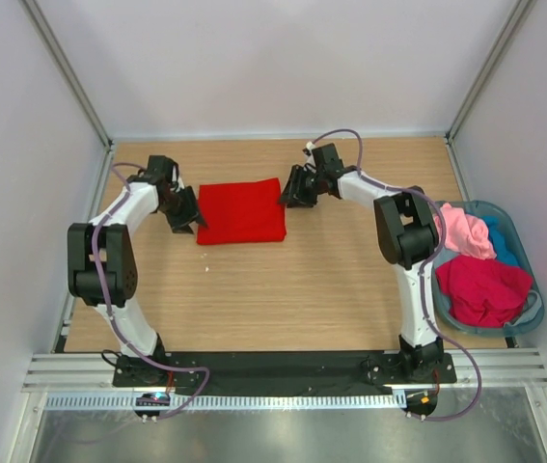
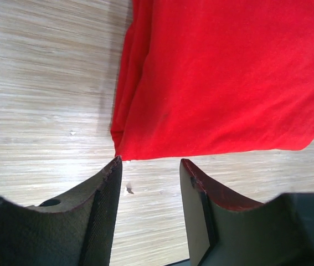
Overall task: Fold and stack the t-shirts
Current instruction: Neatly place the folded tshirt to the corner
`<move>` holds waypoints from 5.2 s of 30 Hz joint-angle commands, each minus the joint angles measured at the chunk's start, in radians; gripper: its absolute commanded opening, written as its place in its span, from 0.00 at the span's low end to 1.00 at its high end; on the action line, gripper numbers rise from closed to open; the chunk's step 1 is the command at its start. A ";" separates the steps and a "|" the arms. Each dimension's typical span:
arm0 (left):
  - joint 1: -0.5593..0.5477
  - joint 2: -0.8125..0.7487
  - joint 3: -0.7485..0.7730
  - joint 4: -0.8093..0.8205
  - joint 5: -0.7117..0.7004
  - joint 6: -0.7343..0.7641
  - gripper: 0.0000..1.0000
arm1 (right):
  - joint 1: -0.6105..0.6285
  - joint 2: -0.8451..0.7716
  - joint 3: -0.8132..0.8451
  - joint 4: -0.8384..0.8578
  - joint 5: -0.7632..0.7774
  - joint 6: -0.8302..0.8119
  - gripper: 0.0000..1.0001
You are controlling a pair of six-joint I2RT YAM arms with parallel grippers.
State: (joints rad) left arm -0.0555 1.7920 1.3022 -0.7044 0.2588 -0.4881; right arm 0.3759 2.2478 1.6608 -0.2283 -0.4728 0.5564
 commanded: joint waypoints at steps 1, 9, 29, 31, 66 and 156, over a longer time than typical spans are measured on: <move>0.011 0.001 -0.012 0.020 0.013 0.034 0.47 | 0.018 -0.126 -0.028 -0.085 0.002 0.014 0.45; 0.011 0.078 -0.035 0.016 -0.038 0.023 0.44 | 0.087 -0.162 -0.159 -0.077 -0.003 0.034 0.33; 0.051 0.076 0.137 0.017 0.026 0.062 0.48 | 0.087 -0.264 -0.283 -0.051 -0.001 0.002 0.41; 0.051 0.112 0.163 0.025 0.085 0.069 0.48 | 0.089 -0.306 -0.279 -0.057 -0.009 0.005 0.48; 0.250 0.558 0.725 -0.093 -0.328 0.261 0.00 | 0.087 -0.475 -0.268 -0.223 0.031 -0.035 0.54; -0.223 -0.196 0.169 0.043 0.160 -0.116 0.33 | 0.058 -0.933 -0.398 -0.465 0.258 0.115 1.00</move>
State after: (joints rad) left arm -0.2543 1.7069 1.5578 -0.7063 0.3202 -0.4992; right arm 0.4362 1.4143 1.3220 -0.6365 -0.2943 0.5888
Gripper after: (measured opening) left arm 0.328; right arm 0.996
